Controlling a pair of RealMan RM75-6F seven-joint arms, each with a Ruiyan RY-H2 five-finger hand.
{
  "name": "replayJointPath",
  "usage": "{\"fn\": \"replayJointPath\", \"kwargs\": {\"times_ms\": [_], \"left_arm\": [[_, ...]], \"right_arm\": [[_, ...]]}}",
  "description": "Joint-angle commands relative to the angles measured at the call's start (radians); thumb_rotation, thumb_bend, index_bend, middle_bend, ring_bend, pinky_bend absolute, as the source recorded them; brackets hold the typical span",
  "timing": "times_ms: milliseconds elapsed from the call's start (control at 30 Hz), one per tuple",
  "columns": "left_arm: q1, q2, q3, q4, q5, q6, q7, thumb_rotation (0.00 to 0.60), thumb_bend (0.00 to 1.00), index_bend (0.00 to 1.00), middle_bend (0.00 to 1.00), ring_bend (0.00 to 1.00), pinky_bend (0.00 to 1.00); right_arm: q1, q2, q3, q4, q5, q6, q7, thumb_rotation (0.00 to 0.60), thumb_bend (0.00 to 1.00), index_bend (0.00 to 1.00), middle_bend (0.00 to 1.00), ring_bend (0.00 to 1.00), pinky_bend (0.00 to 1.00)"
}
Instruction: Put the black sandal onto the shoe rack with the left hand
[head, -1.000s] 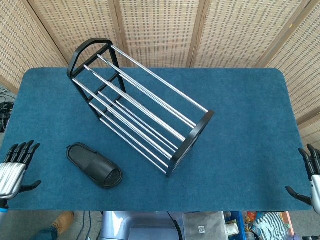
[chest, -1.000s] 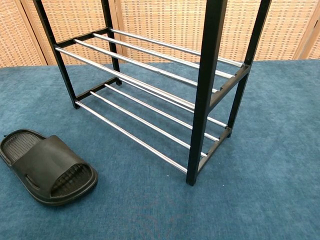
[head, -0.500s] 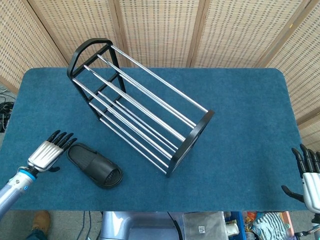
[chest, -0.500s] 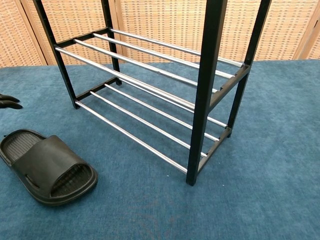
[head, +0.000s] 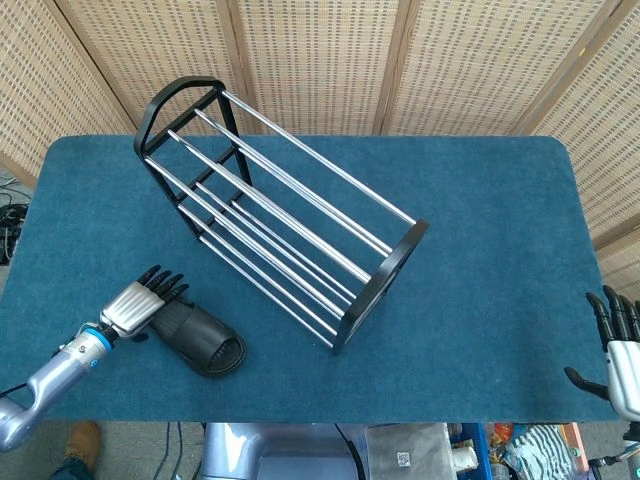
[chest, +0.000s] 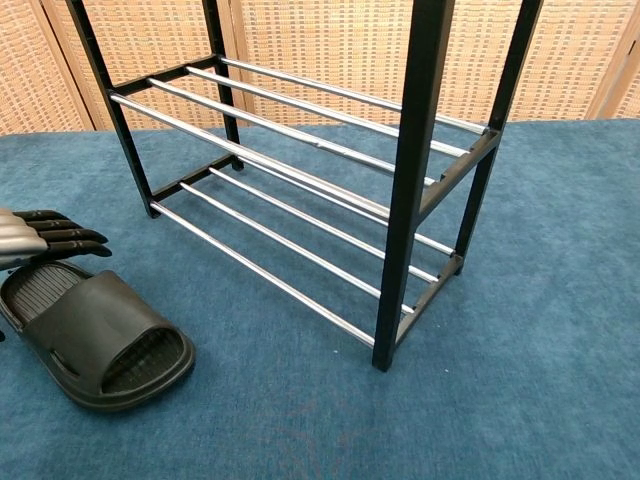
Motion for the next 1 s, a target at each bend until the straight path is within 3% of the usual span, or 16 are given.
{"fn": "replayJointPath", "kwargs": {"times_ms": [33,167,267,333,467,567,633,1000], "left_arm": [[-0.009,-0.013,0.001,-0.001,-0.007,-0.001,0.000,0.600,0.12,0.00,0.00,0.00,0.00],[-0.023,-0.024,0.011,-0.007,-0.004,-0.005,-0.032,0.600,0.12,0.00,0.00,0.00,0.01],[-0.036,-0.027,0.023,-0.013,0.009,-0.004,-0.059,0.600,0.12,0.02,0.04,0.04,0.14],[-0.040,-0.028,0.028,-0.018,0.016,0.002,-0.070,0.600,0.12,0.11,0.13,0.12,0.27],[-0.042,-0.022,0.042,-0.025,0.026,0.013,-0.077,0.600,0.12,0.29,0.22,0.20,0.35],[-0.039,-0.015,0.047,-0.037,0.023,0.024,-0.086,0.600,0.12,0.45,0.38,0.33,0.42],[-0.035,-0.011,0.044,-0.044,0.026,0.047,-0.084,0.600,0.13,0.50,0.43,0.36,0.44],[0.047,0.099,0.064,-0.112,0.037,0.230,-0.101,0.600,0.13,0.50,0.43,0.37,0.45]], "right_arm": [[-0.001,0.003,0.000,0.000,0.000,0.001,0.006,0.600,0.00,0.00,0.00,0.00,0.00],[-0.001,0.007,0.000,0.000,-0.002,0.002,0.015,0.600,0.00,0.00,0.00,0.00,0.00],[-0.002,0.011,0.000,-0.001,-0.003,0.002,0.022,0.600,0.00,0.00,0.00,0.00,0.00],[-0.002,0.013,0.000,-0.001,-0.002,0.002,0.028,0.600,0.00,0.00,0.00,0.00,0.00],[-0.003,0.019,0.000,-0.002,-0.004,0.003,0.040,0.600,0.00,0.00,0.00,0.00,0.00],[-0.004,0.022,-0.001,0.000,-0.006,0.004,0.051,0.600,0.00,0.00,0.00,0.00,0.00],[-0.006,0.025,-0.002,-0.001,-0.009,0.006,0.055,0.600,0.00,0.00,0.00,0.00,0.00],[-0.012,0.037,-0.007,-0.003,-0.020,0.013,0.082,0.600,0.00,0.00,0.00,0.00,0.00]]}}
